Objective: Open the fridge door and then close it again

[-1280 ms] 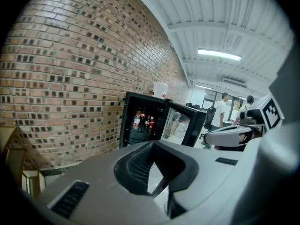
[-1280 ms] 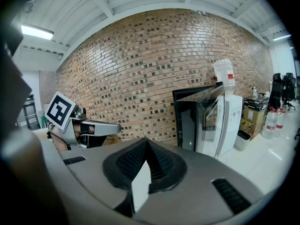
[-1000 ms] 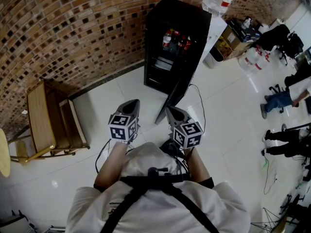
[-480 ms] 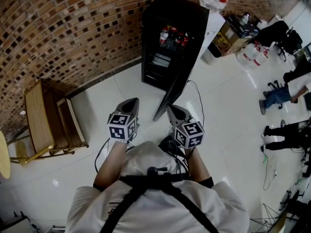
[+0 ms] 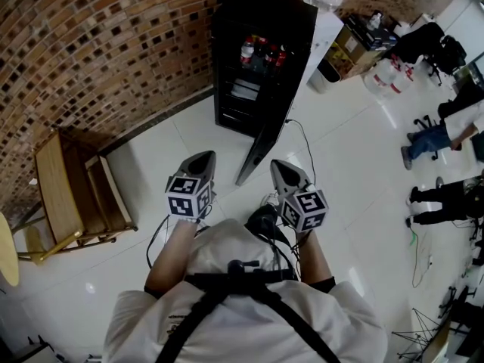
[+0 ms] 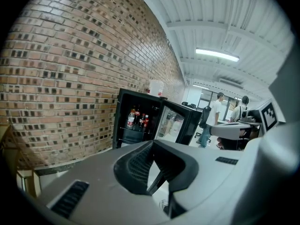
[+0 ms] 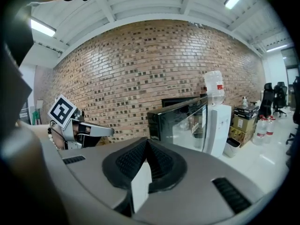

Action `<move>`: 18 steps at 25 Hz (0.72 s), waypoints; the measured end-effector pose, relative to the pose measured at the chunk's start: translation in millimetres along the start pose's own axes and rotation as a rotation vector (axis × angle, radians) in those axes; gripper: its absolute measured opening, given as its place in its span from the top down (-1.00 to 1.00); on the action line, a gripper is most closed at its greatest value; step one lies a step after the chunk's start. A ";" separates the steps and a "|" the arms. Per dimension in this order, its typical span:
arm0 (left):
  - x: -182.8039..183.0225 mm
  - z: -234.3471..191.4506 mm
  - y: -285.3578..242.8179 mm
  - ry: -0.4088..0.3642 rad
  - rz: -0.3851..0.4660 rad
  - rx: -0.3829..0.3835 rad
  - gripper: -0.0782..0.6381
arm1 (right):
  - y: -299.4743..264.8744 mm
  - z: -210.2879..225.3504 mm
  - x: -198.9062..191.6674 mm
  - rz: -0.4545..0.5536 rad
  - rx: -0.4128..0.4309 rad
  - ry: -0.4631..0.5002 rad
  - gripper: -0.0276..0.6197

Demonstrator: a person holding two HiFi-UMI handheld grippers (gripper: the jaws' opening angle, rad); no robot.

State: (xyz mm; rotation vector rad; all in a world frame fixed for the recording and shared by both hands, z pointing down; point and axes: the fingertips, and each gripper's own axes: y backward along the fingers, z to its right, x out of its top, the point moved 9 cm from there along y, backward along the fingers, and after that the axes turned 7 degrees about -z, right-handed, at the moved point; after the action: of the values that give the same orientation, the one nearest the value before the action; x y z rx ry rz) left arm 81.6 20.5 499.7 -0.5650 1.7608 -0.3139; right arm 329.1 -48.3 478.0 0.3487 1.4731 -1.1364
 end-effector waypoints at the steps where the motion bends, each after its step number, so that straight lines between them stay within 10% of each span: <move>1: 1.9 1.5 -0.5 -0.003 0.002 -0.007 0.78 | 0.6 4.8 -3.4 -0.008 -0.012 -0.010 0.86; 8: 28.6 20.7 -9.6 -0.065 0.025 -0.081 0.78 | -11.5 35.4 -25.6 -0.095 -0.041 -0.045 0.14; 10: 34.5 29.0 -14.7 -0.083 0.016 -0.121 0.77 | -23.4 40.5 -32.4 -0.122 -0.040 -0.029 0.14; 12: 38.1 39.8 -23.0 -0.109 -0.013 -0.165 0.36 | -37.6 44.6 -39.3 -0.148 -0.038 -0.013 0.09; 18: 50.3 76.0 -49.7 -0.218 -0.038 -0.228 0.33 | -69.0 48.2 -44.6 -0.135 -0.040 0.003 0.07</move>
State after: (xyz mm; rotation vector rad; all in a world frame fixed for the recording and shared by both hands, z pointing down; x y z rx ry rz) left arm 155.7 -41.7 462.3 -0.7667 1.5850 -0.0734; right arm 317.5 -102.6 555.4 0.2254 1.5387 -1.2118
